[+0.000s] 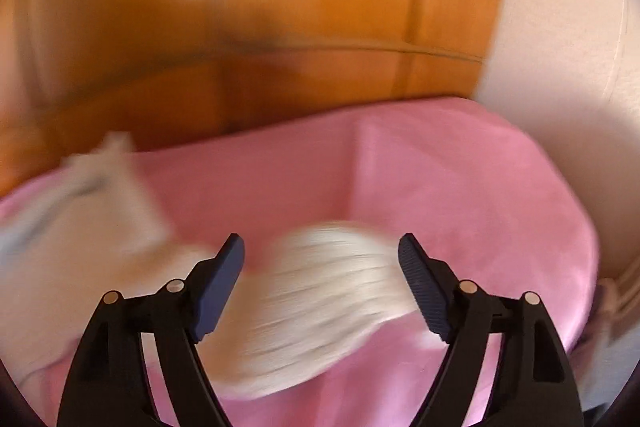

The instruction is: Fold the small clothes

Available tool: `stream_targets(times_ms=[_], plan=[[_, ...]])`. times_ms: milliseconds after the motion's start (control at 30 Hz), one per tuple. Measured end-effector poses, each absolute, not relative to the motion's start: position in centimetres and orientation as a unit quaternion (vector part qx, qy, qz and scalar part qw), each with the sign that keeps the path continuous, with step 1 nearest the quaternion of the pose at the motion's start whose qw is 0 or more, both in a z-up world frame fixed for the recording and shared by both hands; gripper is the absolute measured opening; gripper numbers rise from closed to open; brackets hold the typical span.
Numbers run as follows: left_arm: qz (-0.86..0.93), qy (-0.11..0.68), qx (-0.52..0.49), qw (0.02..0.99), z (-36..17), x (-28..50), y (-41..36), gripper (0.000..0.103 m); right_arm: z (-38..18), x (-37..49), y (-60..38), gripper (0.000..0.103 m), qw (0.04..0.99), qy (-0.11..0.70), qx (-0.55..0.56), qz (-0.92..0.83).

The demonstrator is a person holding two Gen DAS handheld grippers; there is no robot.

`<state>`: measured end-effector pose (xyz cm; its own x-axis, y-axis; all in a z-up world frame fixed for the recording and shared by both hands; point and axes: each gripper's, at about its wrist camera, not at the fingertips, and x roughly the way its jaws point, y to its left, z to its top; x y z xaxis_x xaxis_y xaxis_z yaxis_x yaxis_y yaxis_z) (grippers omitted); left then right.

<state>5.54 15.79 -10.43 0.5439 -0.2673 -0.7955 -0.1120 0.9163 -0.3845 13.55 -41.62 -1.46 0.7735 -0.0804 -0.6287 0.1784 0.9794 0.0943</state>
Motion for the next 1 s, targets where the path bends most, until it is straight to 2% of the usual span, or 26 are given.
stream_targets(times_ms=[133,167,267,333,400,433,500,733,1000], plan=[[-0.063,0.48,-0.185,0.855,-10.5,5.8,14.5,0.055,-4.0,12.0,-35.2,0.077,0.896,0.391,0.173,0.123],[-0.064,0.48,-0.186,0.855,-10.6,5.8,14.3,0.052,-5.4,12.0,-33.2,0.076,0.875,0.413,0.196,0.158],[-0.076,0.485,-0.193,0.85,-10.9,6.1,13.8,0.032,-9.4,13.2,-28.5,0.063,0.823,0.468,0.244,0.21],[-0.079,0.486,-0.194,0.849,-11.2,6.2,13.5,0.027,-11.8,14.5,-26.4,0.057,0.793,0.492,0.279,0.224],[-0.077,0.486,-0.203,0.847,-11.4,6.3,13.4,0.017,-12.9,15.8,-25.4,0.049,0.778,0.496,0.312,0.227],[-0.078,0.485,-0.211,0.845,-11.3,6.3,13.5,0.009,-12.9,16.4,-24.8,0.043,0.785,0.486,0.313,0.222],[-0.077,0.476,-0.222,0.848,-10.8,6.1,13.8,0.006,-12.9,16.1,-24.1,0.007,0.793,0.483,0.308,0.207],[-0.105,0.442,-0.226,0.862,-7.7,4.0,14.2,0.005,-7.9,12.6,-26.4,0.004,0.852,0.426,0.227,0.204],[-0.154,0.406,-0.263,0.861,-2.1,-0.7,14.9,0.004,-3.2,6.8,-36.0,0.0,0.89,0.366,0.229,0.146]])
